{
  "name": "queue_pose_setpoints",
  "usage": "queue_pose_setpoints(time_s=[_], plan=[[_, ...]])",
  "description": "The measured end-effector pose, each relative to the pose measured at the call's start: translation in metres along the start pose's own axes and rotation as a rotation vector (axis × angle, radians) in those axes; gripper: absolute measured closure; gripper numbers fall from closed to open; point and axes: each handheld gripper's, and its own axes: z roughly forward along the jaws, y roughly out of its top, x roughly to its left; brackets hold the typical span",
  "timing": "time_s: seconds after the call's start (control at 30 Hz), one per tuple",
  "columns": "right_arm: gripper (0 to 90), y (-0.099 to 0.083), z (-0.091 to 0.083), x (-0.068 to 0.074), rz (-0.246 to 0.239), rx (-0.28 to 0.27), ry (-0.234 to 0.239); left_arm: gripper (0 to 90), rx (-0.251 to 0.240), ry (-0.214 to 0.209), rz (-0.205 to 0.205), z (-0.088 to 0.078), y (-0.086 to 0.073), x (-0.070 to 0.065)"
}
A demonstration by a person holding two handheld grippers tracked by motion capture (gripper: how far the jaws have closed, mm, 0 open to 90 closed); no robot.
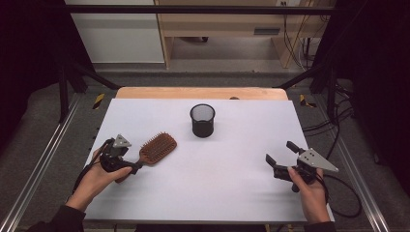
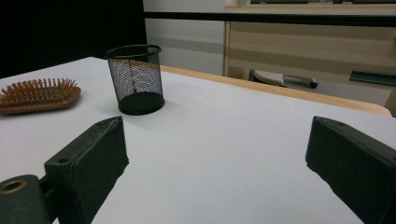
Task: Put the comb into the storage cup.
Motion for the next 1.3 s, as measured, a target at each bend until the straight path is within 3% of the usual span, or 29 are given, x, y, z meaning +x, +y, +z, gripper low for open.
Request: queue_pose_setpoints(time_s=[0.33,0.47,0.6,0.63,0.7,0.9,1.07,1.3], plan=[[5.4,0.000,0.000,0.000,-0.005,0.006,0.004,5.7,0.049,-0.007,0.003,0.011,-0.005,0.003],[5.4,0.000,0.000,0.000,-0.006,0.007,0.004,9.1,0.075,-0.017,0.022,0.014,-0.003,0.001],[5.4,-0.001,0.001,0.001,-0.008,0.008,0.006,17.8,0.085,-0.025,0.032,0.014,0.000,-0.001],[5.4,0.000,0.001,0.001,-0.008,0.008,0.006,26.2,0.093,-0.031,0.037,0.014,0.001,-0.001],[5.4,0.000,0.000,0.000,-0.007,0.007,0.005,31.3,0.121,-0.037,0.045,0.018,0.003,-0.002],[5.3,0.000,0.000,0.000,-0.001,0.006,0.007,44.5,0.142,-0.069,0.034,0.020,0.004,0.001],[5.3,0.000,-0.001,0.001,0.002,0.004,0.010,55.6,0.171,-0.093,0.056,0.021,0.008,-0.001],[5.3,0.001,-0.002,0.001,0.004,-0.004,0.014,63.2,0.210,-0.112,0.052,0.023,0.014,0.000]])
